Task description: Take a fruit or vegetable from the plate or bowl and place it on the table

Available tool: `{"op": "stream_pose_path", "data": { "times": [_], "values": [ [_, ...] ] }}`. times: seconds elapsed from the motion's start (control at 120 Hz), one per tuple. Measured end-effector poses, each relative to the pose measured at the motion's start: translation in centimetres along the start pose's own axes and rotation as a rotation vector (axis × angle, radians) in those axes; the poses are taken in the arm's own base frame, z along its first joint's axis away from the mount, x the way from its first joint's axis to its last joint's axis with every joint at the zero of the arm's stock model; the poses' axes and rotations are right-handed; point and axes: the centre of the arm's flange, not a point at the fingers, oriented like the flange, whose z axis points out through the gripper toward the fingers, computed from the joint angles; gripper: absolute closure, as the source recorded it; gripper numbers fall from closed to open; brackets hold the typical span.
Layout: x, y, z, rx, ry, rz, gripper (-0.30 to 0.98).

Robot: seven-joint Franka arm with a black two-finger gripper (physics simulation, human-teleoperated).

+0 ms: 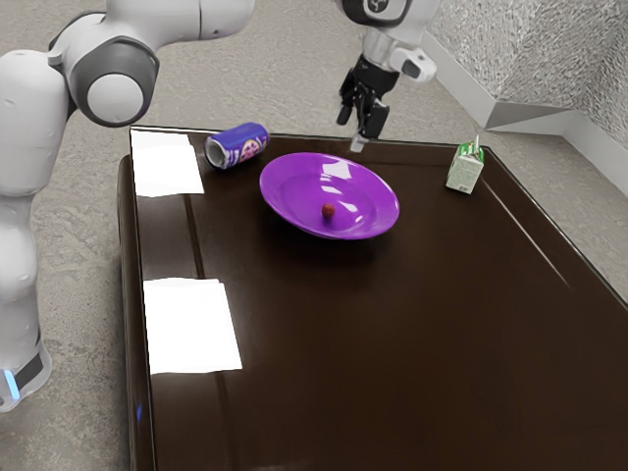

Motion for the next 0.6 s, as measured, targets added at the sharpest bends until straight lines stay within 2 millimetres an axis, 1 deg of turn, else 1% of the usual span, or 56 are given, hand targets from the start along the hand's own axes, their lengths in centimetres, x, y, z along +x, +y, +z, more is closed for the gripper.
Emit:
{"op": "stream_pose_path", "data": {
  "times": [0.183, 0.217, 0.267, 0.292, 0.317, 0.35, 0.4, 0.433, 0.517, 0.6],
  "values": [
    [0.8, -0.1, -0.6, 0.007, 0.070, 0.022, 0.00],
    [0.8, -0.7, -0.6, 0.006, 0.077, 0.013, 0.00],
    [0.0, -1.3, -2.3, 0.010, 0.117, 0.005, 0.00],
    [0.0, -1.5, -2.4, 0.011, 0.124, 0.004, 0.00],
    [0.4, -1.8, -1.8, 0.008, 0.118, 0.004, 0.00],
    [1.2, -2.9, -0.6, 0.006, 0.104, -0.005, 0.00],
    [2.9, -5.0, 2.2, -0.016, 0.074, -0.021, 0.00],
    [3.8, -5.8, 3.9, -0.028, 0.058, -0.020, 0.00],
    [5.9, -6.7, 7.6, -0.048, 0.024, 0.002, 0.00],
    [6.8, -6.9, 10.1, -0.061, 0.005, 0.030, 0.00]
  ]
}}
